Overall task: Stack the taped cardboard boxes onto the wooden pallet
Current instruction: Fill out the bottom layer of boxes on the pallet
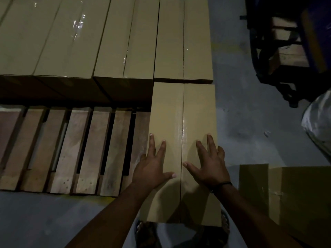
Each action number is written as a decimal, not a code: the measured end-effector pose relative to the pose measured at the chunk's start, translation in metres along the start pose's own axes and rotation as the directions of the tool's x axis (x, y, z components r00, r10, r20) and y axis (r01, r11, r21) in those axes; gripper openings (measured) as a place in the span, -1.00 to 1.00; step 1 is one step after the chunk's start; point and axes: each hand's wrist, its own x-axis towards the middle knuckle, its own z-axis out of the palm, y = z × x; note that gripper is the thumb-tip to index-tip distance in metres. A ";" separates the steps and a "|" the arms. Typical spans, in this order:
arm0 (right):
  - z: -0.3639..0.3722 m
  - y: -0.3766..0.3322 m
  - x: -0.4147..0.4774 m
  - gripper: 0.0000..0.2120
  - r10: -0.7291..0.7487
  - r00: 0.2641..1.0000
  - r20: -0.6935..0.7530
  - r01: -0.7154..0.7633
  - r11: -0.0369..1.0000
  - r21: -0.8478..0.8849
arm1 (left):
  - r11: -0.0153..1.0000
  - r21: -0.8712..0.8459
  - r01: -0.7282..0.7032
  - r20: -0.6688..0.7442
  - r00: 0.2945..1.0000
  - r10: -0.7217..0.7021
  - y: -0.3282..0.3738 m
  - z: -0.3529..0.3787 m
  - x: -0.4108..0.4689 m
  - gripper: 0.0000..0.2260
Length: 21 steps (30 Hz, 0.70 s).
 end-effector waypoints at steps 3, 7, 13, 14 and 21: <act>0.002 0.002 0.004 -0.09 0.006 1.000 -0.002 -0.006 1.000 -0.002 | 1.000 0.008 -0.012 -0.009 1.000 0.012 0.000 0.000 0.003 0.09; 0.003 0.005 0.005 -0.09 0.006 1.000 -0.007 -0.006 1.000 -0.008 | 1.000 0.011 -0.015 -0.009 1.000 0.015 0.001 -0.001 0.004 0.07; 0.001 0.003 0.013 -0.10 -0.002 1.000 -0.006 0.002 1.000 0.005 | 1.000 0.024 -0.016 -0.017 1.000 0.017 0.001 -0.005 0.008 0.06; 0.000 0.002 0.014 -0.10 -0.002 1.000 -0.008 0.002 1.000 0.004 | 1.000 0.024 -0.014 -0.025 1.000 0.015 0.000 -0.005 0.010 0.06; 0.003 0.003 0.018 -0.09 -0.002 1.000 -0.018 0.003 1.000 0.009 | 1.000 0.015 -0.010 -0.033 0.999 0.010 -0.004 -0.002 0.014 0.07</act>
